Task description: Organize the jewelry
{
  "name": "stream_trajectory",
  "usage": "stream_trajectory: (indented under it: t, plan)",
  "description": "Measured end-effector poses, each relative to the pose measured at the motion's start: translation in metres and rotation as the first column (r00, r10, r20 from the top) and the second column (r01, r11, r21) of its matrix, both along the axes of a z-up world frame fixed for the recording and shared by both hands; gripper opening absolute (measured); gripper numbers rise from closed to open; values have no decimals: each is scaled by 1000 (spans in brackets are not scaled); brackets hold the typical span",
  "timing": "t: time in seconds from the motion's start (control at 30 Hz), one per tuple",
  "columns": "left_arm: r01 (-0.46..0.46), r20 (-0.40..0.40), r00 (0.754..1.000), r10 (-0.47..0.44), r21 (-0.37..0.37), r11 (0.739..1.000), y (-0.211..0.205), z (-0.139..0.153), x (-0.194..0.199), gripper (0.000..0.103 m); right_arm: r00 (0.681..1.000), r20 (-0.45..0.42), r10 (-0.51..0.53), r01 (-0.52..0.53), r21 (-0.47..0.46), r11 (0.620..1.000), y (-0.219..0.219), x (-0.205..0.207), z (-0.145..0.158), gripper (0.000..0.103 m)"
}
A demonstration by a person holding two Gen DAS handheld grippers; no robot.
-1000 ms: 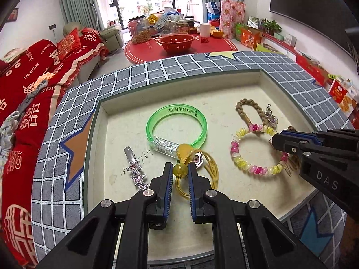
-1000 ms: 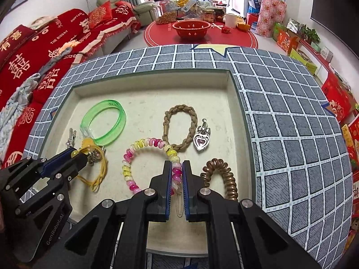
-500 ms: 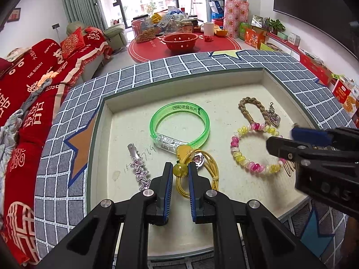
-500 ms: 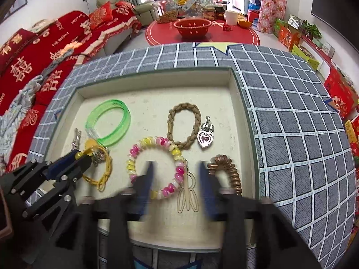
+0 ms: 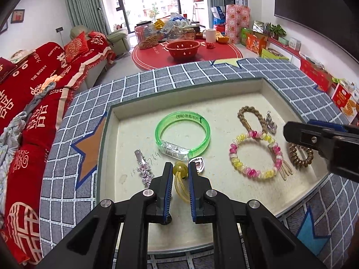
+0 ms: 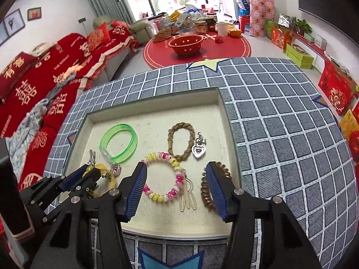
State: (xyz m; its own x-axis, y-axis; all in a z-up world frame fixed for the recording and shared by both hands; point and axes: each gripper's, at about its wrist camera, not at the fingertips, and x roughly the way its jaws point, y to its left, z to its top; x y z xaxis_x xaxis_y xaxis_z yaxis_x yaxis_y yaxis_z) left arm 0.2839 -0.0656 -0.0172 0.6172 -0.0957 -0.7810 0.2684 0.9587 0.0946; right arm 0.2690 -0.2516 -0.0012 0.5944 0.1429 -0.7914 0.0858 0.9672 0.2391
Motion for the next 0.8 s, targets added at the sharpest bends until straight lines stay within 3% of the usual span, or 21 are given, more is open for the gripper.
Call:
stream_trajectory:
  t: [0.1, 0.13, 0.17, 0.23, 0.43, 0.47, 0.53, 0.67, 0.73, 0.8]
  plan:
    - [-14, 17, 1000, 14, -4, 1000, 3, 6, -1, 27, 1000, -2, -14, 14, 14, 1000, -5, -2, 1, 58]
    - [-17, 20, 1000, 17, -1, 1000, 3, 7, -2, 55, 1000, -4, -17, 17, 17, 1000, -6, -2, 1, 58]
    - [-26, 25, 999, 26, 1, 1000, 4, 9, -2, 103, 1000, -6, -20, 20, 18, 1000, -7, -3, 1, 59]
    - [-57, 88, 994, 58, -13, 998, 9, 18, -9, 103, 1000, -11, -25, 25, 17, 1000, -8, -5, 0, 62]
    - [-53, 98, 994, 52, 1, 999, 13, 27, -14, 103, 999, -34, -25, 26, 31, 999, -8, -10, -5, 65]
    - [-56, 95, 994, 57, -5, 998, 16, 28, -15, 103, 999, -36, -23, 24, 34, 999, -8, -11, -6, 68]
    - [-65, 90, 994, 65, -8, 998, 20, 28, -19, 103, 999, -39, -19, 20, 33, 999, -7, -14, -6, 83]
    - [-81, 90, 993, 81, -6, 997, 28, 28, -32, 103, 1000, -19, -8, 9, 38, 999, -4, -26, -6, 86]
    - [-90, 84, 992, 91, -12, 996, 33, 28, -40, 103, 1000, 0, -11, 11, 49, 999, -3, -33, -5, 101]
    - [-97, 83, 992, 98, -22, 995, 37, 28, -47, 103, 1000, 21, -18, 17, 54, 998, -2, -40, -4, 103]
